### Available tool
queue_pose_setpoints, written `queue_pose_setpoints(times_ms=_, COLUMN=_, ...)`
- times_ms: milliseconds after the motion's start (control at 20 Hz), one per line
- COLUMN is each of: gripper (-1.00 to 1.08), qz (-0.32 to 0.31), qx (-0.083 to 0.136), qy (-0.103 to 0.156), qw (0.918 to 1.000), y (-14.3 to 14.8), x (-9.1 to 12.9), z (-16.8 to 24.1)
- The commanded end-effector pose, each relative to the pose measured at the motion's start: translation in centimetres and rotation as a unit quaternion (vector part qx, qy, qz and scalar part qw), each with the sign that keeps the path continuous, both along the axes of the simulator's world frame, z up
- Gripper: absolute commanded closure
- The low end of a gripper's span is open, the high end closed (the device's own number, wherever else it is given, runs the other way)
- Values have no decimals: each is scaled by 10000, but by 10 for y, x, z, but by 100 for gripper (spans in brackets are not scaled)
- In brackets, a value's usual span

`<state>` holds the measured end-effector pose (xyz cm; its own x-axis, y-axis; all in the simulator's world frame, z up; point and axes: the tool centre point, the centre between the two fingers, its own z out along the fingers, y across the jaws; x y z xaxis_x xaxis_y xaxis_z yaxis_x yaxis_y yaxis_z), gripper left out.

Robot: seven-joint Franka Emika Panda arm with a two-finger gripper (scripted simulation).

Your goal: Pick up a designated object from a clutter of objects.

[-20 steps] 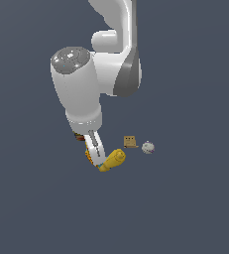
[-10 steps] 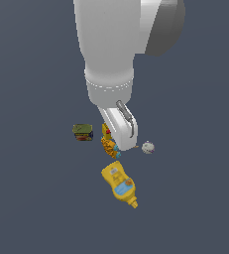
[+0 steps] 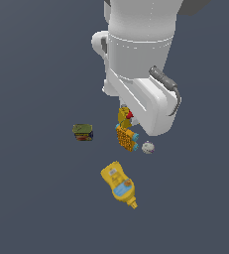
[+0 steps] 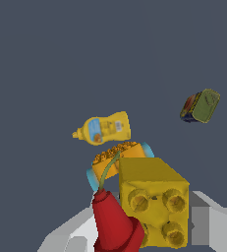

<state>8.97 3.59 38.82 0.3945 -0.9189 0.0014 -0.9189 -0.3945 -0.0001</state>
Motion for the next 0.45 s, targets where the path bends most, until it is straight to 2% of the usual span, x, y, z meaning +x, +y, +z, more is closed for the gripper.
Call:
queue_pose_setpoints(times_ms=0, gripper=108, qz=-3, qx=1, qy=0, qw=10000, y=6, x=2, z=10)
queue_pose_setpoints(times_ms=400, gripper=108, qz=-1, qx=5, qy=2, qw=10000, y=13, x=4, z=21)
